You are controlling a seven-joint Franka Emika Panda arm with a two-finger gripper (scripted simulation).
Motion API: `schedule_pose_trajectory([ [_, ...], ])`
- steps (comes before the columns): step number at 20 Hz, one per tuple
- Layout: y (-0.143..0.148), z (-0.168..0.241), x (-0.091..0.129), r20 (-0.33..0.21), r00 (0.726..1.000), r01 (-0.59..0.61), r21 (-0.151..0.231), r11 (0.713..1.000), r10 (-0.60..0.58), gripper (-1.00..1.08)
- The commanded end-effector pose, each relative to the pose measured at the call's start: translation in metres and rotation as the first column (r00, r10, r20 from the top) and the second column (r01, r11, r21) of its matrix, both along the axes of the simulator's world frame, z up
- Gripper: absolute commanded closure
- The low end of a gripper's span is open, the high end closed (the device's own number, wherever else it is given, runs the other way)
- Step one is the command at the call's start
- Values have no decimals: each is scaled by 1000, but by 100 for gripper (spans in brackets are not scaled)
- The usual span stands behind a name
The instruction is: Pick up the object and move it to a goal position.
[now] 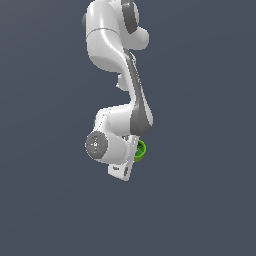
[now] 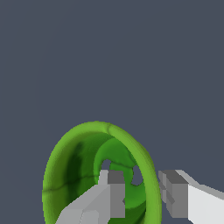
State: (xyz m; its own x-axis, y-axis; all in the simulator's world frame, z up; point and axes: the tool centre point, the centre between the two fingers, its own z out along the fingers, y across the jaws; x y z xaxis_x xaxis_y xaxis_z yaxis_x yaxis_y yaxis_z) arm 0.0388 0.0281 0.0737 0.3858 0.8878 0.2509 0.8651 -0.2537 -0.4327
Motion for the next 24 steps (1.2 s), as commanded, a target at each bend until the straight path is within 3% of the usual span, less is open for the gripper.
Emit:
schedule_pose_trajectory([
  [1, 0, -2, -1, -2, 1000, 0, 0, 1000, 0, 108],
  [13, -3, 6, 4, 21, 1000, -9, 3, 1000, 9, 108],
  [18, -13, 25, 15, 80, 996, -37, 12, 999, 36, 108],
  [24, -32, 66, 35, 200, 976, -94, 24, 995, 88, 108],
])
